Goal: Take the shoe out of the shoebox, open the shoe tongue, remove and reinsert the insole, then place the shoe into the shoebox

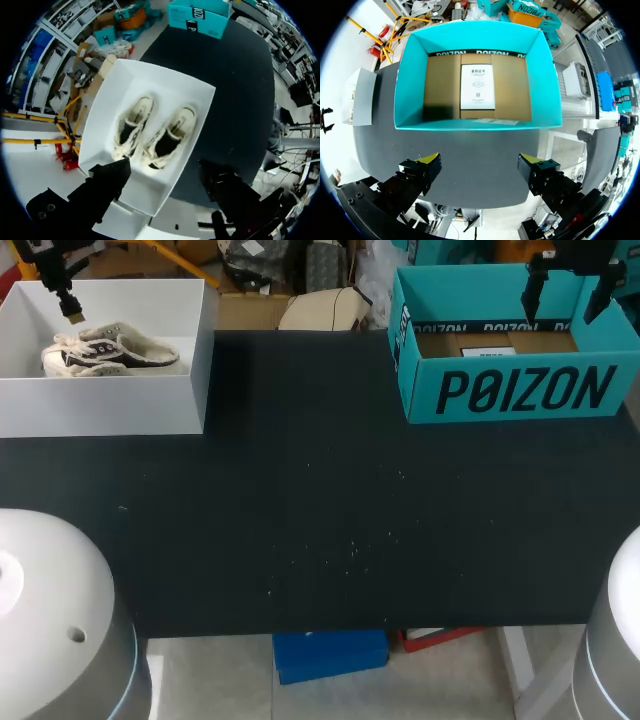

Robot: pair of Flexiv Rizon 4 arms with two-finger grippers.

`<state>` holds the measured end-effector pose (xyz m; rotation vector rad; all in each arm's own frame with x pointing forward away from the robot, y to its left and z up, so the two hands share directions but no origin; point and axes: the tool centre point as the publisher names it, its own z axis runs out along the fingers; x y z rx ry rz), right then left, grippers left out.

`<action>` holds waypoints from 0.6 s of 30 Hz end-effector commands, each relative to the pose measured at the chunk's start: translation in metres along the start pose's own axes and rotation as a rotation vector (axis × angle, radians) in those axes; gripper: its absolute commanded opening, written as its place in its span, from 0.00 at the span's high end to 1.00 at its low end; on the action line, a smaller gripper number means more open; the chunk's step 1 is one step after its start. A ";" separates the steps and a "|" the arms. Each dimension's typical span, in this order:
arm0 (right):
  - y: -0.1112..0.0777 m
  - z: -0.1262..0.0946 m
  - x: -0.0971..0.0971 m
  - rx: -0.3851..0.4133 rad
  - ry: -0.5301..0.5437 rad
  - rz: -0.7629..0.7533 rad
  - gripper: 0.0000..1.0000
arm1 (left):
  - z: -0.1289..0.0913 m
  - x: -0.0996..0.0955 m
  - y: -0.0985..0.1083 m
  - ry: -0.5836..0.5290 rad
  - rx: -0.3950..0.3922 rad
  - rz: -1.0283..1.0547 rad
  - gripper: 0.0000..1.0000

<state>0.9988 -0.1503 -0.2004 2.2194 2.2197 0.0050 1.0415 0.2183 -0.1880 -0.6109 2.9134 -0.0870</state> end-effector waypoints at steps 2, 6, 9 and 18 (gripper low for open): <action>0.000 0.000 0.000 0.001 0.000 0.000 0.00 | 0.012 -0.011 0.005 0.058 0.116 0.619 0.55; 0.000 0.000 0.000 0.001 0.000 0.000 0.00 | 0.036 -0.009 0.005 0.091 0.106 0.640 0.51; 0.000 0.000 0.000 0.001 0.000 0.000 0.00 | 0.054 -0.009 0.005 0.115 0.107 0.645 0.53; 0.000 0.000 0.000 0.001 0.000 0.000 0.00 | 0.095 -0.013 0.005 0.146 0.087 0.632 0.46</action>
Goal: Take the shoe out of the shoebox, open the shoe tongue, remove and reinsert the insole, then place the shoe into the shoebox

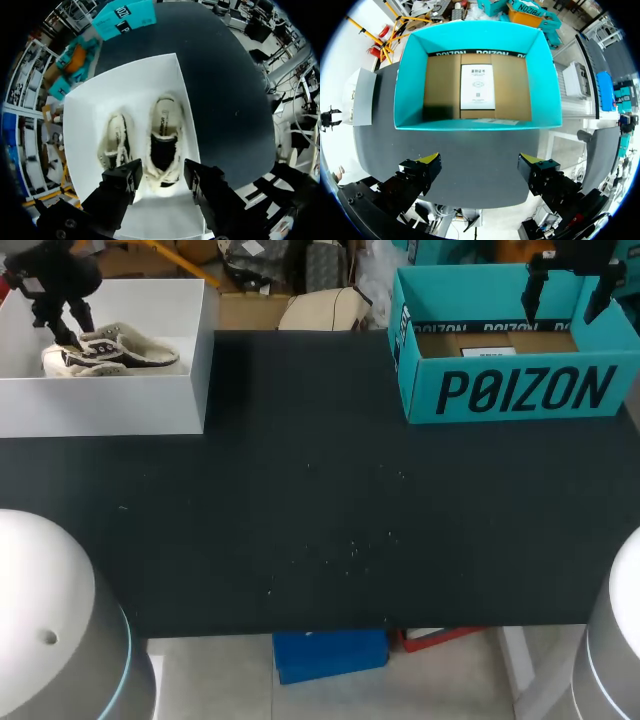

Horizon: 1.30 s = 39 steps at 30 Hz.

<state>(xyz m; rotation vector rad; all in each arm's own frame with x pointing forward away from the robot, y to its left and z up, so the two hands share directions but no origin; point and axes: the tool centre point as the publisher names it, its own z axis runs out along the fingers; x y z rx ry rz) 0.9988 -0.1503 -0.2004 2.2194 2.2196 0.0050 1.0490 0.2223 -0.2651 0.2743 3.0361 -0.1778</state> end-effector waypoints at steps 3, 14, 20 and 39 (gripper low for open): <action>0.000 0.000 0.000 0.001 0.000 0.000 0.00 | 0.026 -0.020 0.011 0.040 -0.011 0.047 0.47; 0.000 0.000 0.000 0.001 0.000 0.000 0.00 | 0.074 -0.029 0.014 0.062 -0.069 0.028 0.49; 0.000 0.000 0.000 0.001 0.000 0.000 0.00 | 0.107 -0.028 0.014 0.079 -0.061 0.005 0.51; 0.000 0.000 0.000 0.001 0.000 0.000 0.00 | 0.130 -0.032 0.015 0.081 -0.067 -0.015 1.00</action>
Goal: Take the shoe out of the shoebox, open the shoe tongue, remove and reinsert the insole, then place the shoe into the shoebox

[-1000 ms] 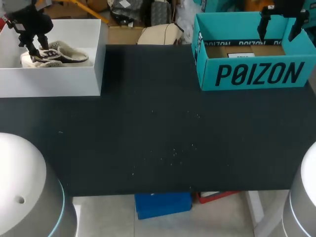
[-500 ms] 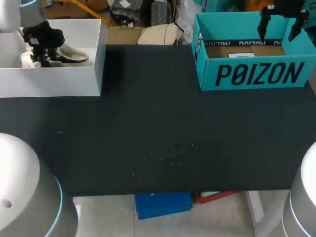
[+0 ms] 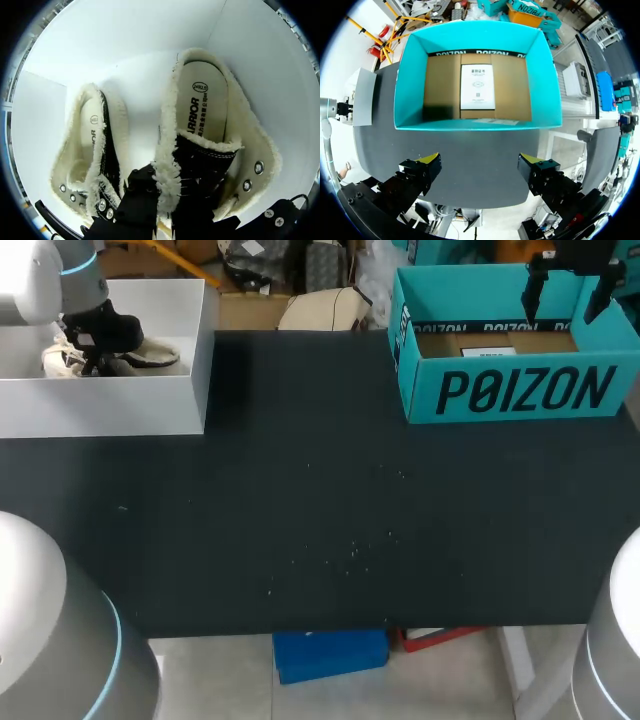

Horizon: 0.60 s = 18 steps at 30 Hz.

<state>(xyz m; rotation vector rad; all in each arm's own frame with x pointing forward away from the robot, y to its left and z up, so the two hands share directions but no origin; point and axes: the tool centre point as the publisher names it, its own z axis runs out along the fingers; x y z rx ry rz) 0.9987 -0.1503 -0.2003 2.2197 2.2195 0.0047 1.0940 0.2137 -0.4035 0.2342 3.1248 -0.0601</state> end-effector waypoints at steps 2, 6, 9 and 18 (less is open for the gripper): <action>0.000 0.000 0.000 0.001 0.000 0.000 0.00 | -0.027 0.003 0.000 -0.016 0.015 0.046 1.00; 0.000 0.000 0.000 0.001 0.000 0.000 0.00 | -0.060 0.008 -0.002 -0.031 0.003 0.092 1.00; 0.000 0.000 0.000 0.001 0.000 0.000 0.00 | -0.086 0.010 0.000 -0.042 -0.004 0.102 1.00; 0.000 0.000 0.000 0.001 0.000 0.000 0.00 | -0.171 0.001 -0.002 -0.136 -0.056 0.089 1.00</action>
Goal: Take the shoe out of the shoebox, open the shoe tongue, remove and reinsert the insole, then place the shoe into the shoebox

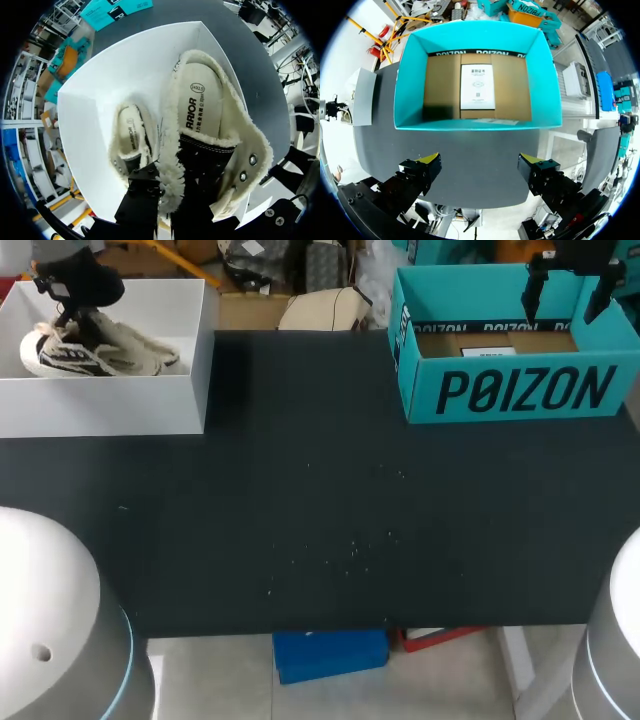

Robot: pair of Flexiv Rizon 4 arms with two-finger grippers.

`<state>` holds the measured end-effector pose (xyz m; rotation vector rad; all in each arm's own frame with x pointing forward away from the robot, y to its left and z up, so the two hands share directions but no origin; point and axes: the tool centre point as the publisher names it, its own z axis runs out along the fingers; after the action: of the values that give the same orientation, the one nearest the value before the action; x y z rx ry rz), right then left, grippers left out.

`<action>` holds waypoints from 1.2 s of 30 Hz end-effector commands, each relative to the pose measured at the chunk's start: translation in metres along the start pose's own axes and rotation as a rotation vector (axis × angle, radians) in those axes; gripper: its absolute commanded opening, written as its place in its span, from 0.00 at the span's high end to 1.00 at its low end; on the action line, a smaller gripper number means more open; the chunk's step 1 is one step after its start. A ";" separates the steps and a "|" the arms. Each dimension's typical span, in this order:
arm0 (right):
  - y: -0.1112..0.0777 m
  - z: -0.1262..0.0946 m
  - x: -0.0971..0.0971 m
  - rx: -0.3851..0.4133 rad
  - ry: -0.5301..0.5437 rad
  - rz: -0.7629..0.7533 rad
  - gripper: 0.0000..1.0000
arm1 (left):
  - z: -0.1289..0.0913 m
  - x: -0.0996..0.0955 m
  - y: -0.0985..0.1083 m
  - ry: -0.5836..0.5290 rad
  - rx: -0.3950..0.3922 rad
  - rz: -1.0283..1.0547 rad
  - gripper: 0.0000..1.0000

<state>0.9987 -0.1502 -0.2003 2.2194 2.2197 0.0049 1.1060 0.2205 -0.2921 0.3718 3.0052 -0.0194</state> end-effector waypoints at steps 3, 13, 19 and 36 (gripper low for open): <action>0.000 0.000 0.000 0.001 0.000 0.000 0.00 | -0.090 0.000 -0.012 -0.071 -0.045 -0.018 1.00; 0.000 0.000 0.000 0.001 0.000 0.000 0.00 | -0.150 0.016 -0.099 -0.065 -0.017 -0.104 1.00; 0.000 0.000 0.000 0.001 0.000 0.000 0.00 | -0.156 0.035 -0.191 -0.044 0.001 -0.114 1.00; 0.000 0.000 0.000 0.001 0.000 0.000 0.00 | -0.086 0.052 -0.369 0.136 0.037 -0.056 1.00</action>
<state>0.9987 -0.1502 -0.2003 2.2194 2.2197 0.0047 0.9522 -0.0875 -0.1983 0.2904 3.1229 -0.1328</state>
